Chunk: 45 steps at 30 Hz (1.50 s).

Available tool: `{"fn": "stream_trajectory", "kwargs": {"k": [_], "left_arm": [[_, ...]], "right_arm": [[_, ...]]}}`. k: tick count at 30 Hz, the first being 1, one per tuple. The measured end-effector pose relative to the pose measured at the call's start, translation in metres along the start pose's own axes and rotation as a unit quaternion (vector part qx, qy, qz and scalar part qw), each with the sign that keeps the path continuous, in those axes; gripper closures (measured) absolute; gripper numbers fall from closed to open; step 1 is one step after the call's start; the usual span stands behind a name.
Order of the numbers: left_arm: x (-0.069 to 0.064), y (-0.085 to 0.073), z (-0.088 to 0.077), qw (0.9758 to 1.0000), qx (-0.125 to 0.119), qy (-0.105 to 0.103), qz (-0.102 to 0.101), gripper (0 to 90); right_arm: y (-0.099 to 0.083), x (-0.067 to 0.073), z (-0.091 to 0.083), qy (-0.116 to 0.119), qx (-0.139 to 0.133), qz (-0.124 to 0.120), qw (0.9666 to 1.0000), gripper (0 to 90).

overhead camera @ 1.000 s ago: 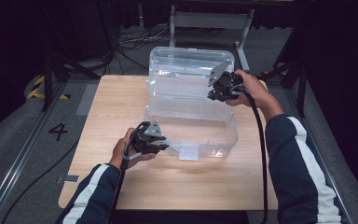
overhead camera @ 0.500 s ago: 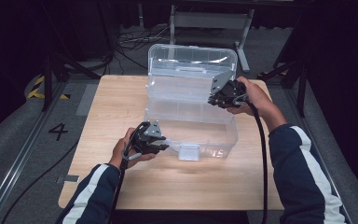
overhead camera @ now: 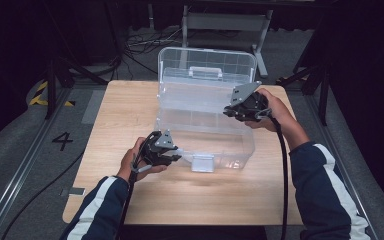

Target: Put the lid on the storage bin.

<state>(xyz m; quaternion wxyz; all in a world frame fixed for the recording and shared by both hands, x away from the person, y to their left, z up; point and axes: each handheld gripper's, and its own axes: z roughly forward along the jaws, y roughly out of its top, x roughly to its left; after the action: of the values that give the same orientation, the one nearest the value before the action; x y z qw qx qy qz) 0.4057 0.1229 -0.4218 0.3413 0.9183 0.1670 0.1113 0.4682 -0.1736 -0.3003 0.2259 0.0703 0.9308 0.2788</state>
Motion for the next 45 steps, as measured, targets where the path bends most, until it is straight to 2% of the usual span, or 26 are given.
{"fn": "stream_trajectory", "kwargs": {"k": [5,9,17,18,22,27,32,39,45], "left_arm": [[-0.001,0.000,0.000,1.0000,-0.002,0.004,0.000,64.1],[-0.002,-0.001,0.000,1.0000,-0.003,0.007,0.003,63.6],[-0.003,-0.001,0.001,0.9999,-0.006,0.011,0.003,62.6],[-0.003,-0.002,0.001,0.9998,-0.013,0.012,-0.001,62.6],[-0.001,-0.004,0.000,0.9994,-0.032,0.002,-0.014,62.3],[-0.001,-0.005,0.000,0.9993,-0.034,0.002,-0.014,62.3],[0.000,-0.006,0.000,0.9989,-0.043,-0.006,-0.018,63.3],[-0.004,-0.004,0.000,0.9989,-0.045,0.004,-0.007,64.5],[-0.008,-0.002,-0.002,0.9987,-0.047,0.016,0.011,66.4]], "right_arm": [[-0.004,0.007,-0.001,-0.004,-0.011,0.008,0.9999,81.9],[-0.006,0.011,-0.001,-0.013,-0.018,0.004,0.9997,81.6],[-0.010,0.016,-0.002,-0.014,-0.028,0.009,0.9995,81.0],[-0.011,0.017,-0.002,-0.013,-0.034,0.012,0.9992,80.9],[-0.016,0.020,-0.002,-0.013,-0.052,0.021,0.9983,80.7],[-0.021,0.022,-0.002,-0.007,-0.071,0.031,0.9970,80.4],[-0.023,0.026,-0.001,-0.009,-0.076,0.028,0.9967,79.5],[-0.028,0.029,-0.001,-0.006,-0.091,0.042,0.9949,78.5],[-0.030,0.034,0.000,-0.014,-0.099,0.046,0.9939,77.9]]}}
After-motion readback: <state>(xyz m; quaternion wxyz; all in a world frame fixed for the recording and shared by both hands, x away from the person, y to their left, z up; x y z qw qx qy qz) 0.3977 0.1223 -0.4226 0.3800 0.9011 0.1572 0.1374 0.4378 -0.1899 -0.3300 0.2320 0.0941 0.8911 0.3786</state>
